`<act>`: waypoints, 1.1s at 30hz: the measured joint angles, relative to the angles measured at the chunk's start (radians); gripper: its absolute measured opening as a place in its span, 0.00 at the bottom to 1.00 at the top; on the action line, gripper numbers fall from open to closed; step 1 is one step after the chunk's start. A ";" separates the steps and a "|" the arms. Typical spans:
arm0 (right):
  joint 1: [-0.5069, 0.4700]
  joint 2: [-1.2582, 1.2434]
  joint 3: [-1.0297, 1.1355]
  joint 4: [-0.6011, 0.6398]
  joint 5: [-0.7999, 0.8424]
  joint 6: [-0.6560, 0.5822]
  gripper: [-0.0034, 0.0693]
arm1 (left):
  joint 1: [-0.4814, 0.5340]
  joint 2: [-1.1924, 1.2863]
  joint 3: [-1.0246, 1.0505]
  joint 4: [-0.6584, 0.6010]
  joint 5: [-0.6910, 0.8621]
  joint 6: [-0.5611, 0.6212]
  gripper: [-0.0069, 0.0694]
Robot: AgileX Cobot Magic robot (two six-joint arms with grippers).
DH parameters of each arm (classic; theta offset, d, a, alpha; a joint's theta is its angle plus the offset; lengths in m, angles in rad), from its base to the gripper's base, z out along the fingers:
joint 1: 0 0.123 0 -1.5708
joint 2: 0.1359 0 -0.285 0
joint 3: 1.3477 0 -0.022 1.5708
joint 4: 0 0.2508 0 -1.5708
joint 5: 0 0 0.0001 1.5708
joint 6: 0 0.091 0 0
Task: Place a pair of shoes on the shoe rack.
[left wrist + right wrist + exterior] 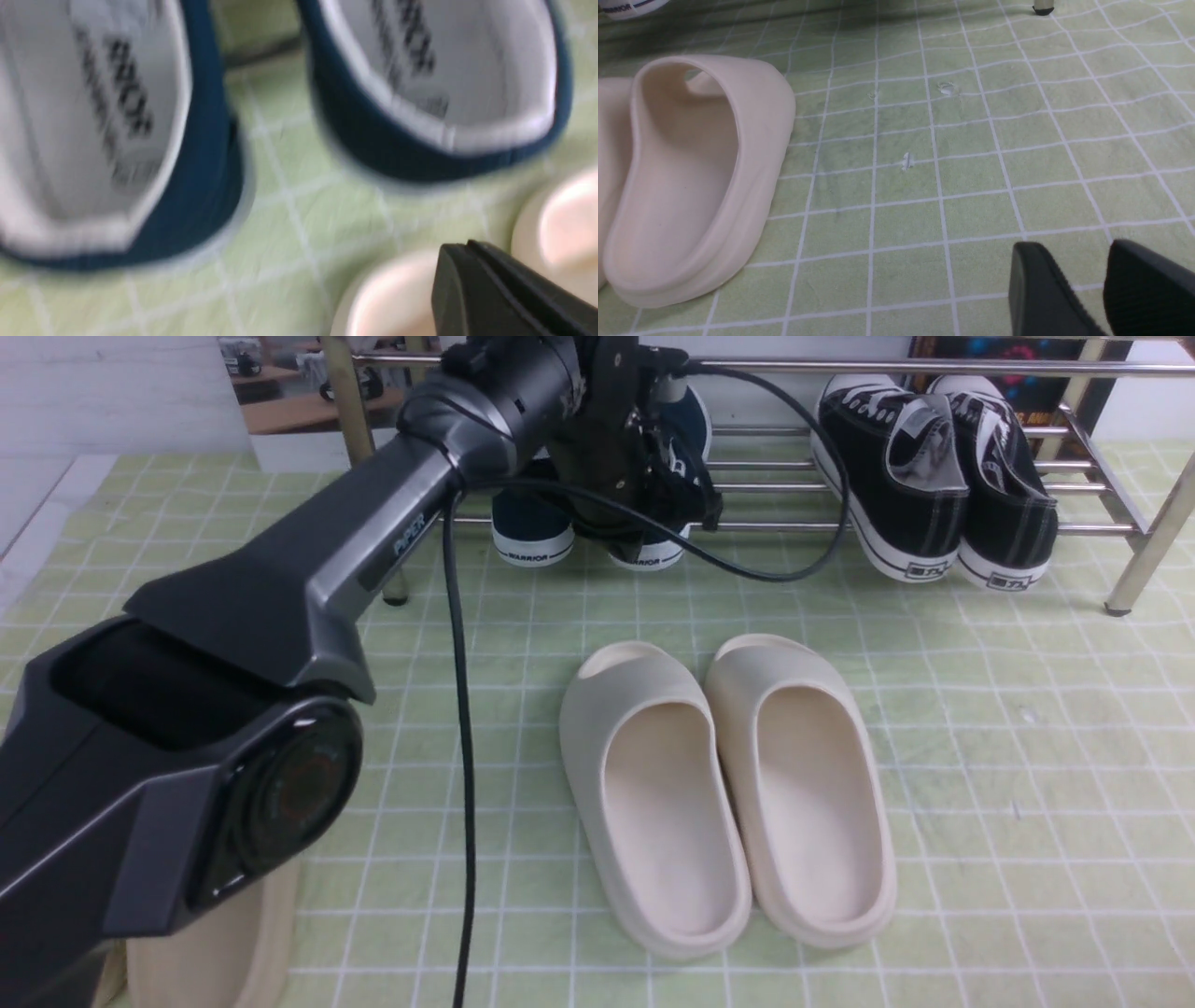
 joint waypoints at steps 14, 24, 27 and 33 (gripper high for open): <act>0.000 0.000 0.000 0.000 0.000 0.000 0.39 | 0.134 0.022 -0.002 -0.011 -0.001 0.008 0.07; 0.000 0.000 0.000 0.000 0.000 0.000 0.39 | 0.133 0.031 0.000 -0.027 -0.147 -0.020 0.07; 0.000 0.000 0.000 0.000 0.000 0.000 0.39 | 0.133 0.028 0.000 -0.027 -0.129 -0.043 0.07; 0.000 0.000 0.000 0.000 0.000 0.000 0.39 | 0.133 -0.082 0.004 -0.027 0.069 -0.003 0.07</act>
